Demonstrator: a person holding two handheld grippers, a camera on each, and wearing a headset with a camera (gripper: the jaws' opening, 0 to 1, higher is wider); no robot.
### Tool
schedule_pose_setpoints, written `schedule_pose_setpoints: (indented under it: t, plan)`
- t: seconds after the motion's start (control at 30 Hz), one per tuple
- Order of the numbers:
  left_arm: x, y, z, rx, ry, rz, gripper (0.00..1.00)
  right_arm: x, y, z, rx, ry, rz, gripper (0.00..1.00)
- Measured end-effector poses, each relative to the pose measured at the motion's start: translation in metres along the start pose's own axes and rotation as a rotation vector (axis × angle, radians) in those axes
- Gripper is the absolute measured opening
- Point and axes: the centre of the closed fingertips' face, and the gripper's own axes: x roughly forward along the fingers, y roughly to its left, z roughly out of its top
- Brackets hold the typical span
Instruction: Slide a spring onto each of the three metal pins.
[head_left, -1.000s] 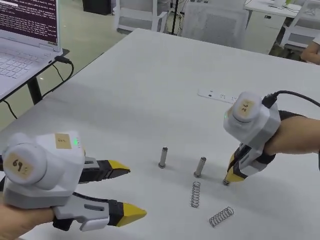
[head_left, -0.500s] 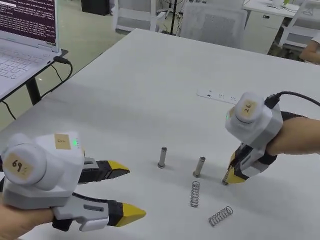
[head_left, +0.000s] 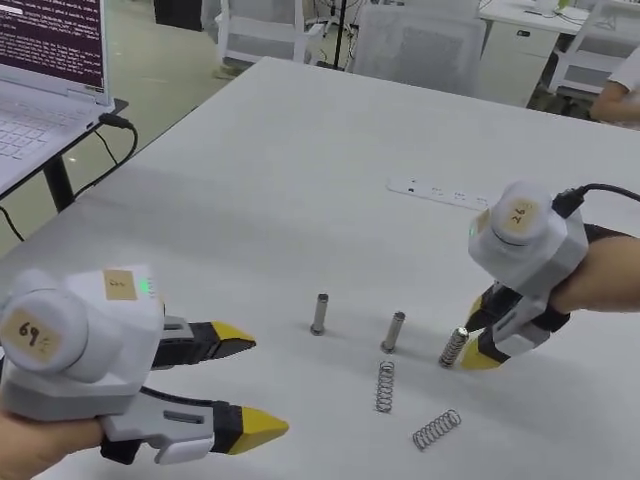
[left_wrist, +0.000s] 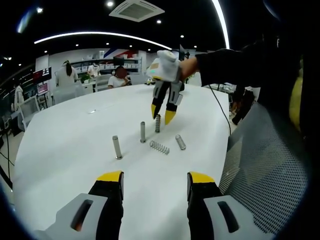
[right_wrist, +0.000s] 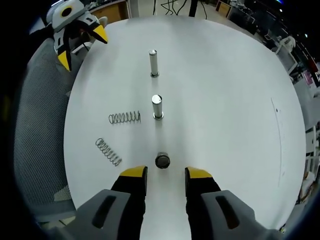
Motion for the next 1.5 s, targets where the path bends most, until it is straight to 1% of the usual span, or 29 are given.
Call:
schedule_pose_setpoints:
  t: [0.07,0.1,0.2,0.33,0.63,0.87,1.03,1.23,1.43,1.5]
  plan:
    - [0.0,-0.001,0.0,0.001,-0.001,-0.001,0.46,-0.002,0.002,-0.001,0.002,-0.005,-0.004,0.28]
    - [0.0,-0.001,0.001,0.001,-0.001,-0.002,0.46,-0.002,0.0,-0.003,0.004,-0.009,-0.002,0.28]
    - [0.0,-0.001,0.001,0.002,-0.002,-0.003,0.46,-0.003,0.001,-0.006,0.01,-0.02,-0.006,0.29]
    - [0.0,-0.002,0.001,0.002,-0.002,-0.005,0.46,-0.003,0.007,-0.013,0.026,-0.033,0.001,0.3]
    - [0.001,-0.003,0.002,0.009,-0.001,-0.013,0.46,-0.008,0.026,-0.019,0.035,-0.062,0.007,0.3]
    - [0.001,-0.003,0.002,0.011,-0.001,-0.014,0.45,-0.006,0.039,-0.021,0.032,-0.073,0.014,0.3]
    - [0.001,-0.003,0.002,0.011,-0.002,-0.013,0.45,-0.004,0.05,-0.019,0.025,-0.09,0.025,0.3]
    - [0.001,-0.003,0.002,0.012,0.001,-0.013,0.45,0.002,0.063,-0.014,0.022,-0.114,0.042,0.3]
    - [0.001,-0.004,0.001,0.012,0.004,-0.015,0.44,0.01,0.074,-0.011,0.008,-0.121,0.064,0.28]
    - [0.001,-0.004,0.001,0.012,0.005,-0.016,0.44,0.012,0.075,-0.01,0.002,-0.123,0.066,0.28]
